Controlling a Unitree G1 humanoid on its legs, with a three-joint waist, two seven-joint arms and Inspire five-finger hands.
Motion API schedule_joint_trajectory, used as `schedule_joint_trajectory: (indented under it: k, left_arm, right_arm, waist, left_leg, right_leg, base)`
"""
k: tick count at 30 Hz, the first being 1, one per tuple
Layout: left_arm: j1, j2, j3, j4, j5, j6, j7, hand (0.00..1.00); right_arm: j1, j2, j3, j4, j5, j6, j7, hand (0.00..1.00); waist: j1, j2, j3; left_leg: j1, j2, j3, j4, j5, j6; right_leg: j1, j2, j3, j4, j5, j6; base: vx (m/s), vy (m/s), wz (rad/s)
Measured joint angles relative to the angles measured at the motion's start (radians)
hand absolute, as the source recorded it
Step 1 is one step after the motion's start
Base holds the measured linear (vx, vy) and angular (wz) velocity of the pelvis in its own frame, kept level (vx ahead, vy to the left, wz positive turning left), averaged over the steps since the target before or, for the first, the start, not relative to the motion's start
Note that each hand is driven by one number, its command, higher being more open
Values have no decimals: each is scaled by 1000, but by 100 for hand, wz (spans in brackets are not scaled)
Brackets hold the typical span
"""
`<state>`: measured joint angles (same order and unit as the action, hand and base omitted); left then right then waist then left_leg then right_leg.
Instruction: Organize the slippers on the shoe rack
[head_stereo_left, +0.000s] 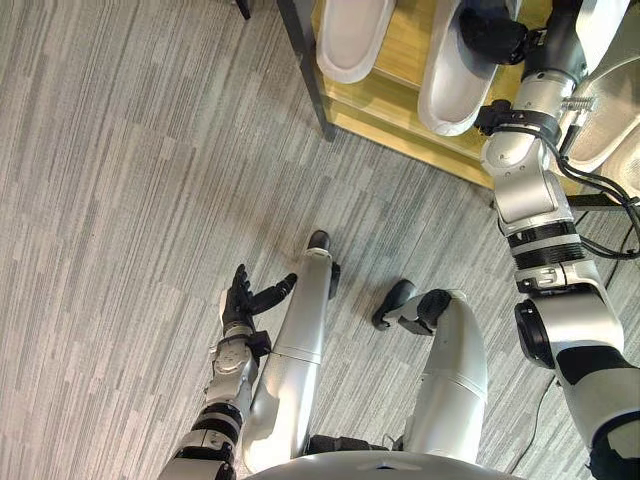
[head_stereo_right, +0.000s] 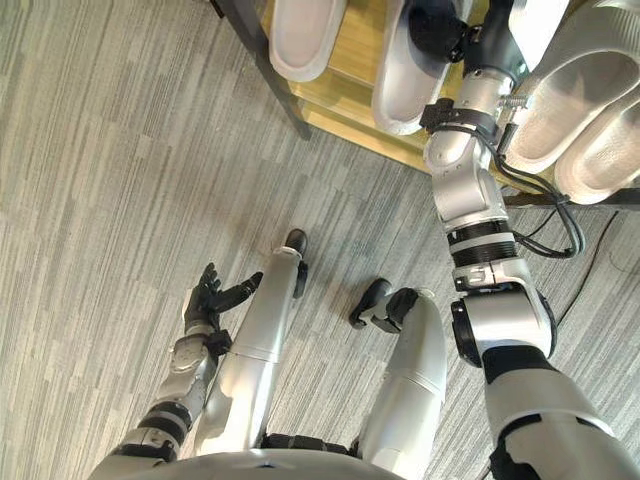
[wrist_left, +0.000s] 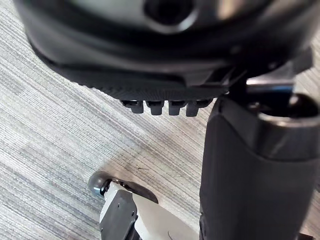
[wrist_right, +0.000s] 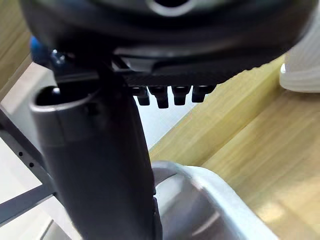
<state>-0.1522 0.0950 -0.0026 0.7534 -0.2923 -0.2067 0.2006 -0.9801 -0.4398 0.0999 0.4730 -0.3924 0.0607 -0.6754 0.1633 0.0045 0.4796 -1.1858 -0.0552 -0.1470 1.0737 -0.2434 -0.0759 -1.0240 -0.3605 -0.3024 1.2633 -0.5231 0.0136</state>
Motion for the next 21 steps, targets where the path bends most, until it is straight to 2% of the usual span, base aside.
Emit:
schedule_joint_trajectory:
  k: [5, 10, 16, 21]
  left_arm:
    - [0, 0, 0, 1, 0, 3, 7, 100]
    - [0, 8, 1, 17, 1, 25, 16, 100]
    - [9, 9, 17, 19, 21, 44, 11, 100]
    - [21, 7, 28, 18, 29, 57, 8, 100]
  right_arm:
    - [41, 26, 0, -42, 0, 0, 2, 100]
    - [175, 126, -1, -221, 1, -1, 0, 100]
    - [345, 258, -32, -376, 37, -45, -2, 100]
    - [433, 305, -48, -431, 42, -76, -4, 100]
  waist:
    - [0, 1, -1]
    - [-6, -1, -8]
    - [-11, -2, -9]
    - [-10, -2, -9]
  left_leg:
    - [4, 3, 0, -3, 0, -1]
    - [34, 11, 2, -24, 0, -1]
    - [74, 14, 5, -38, 0, -2]
    - [89, 23, 5, -47, -1, -3]
  right_leg:
    - [2, 4, 0, -3, 1, -1]
    - [33, 11, -4, -26, 3, -4]
    - [71, 15, -5, -42, 3, -5]
    - [84, 26, -5, -55, 9, -8]
  base:
    - [21, 0, -1]
    - [38, -2, -2]
    - [28, 1, 0]
    - [-2, 14, -4]
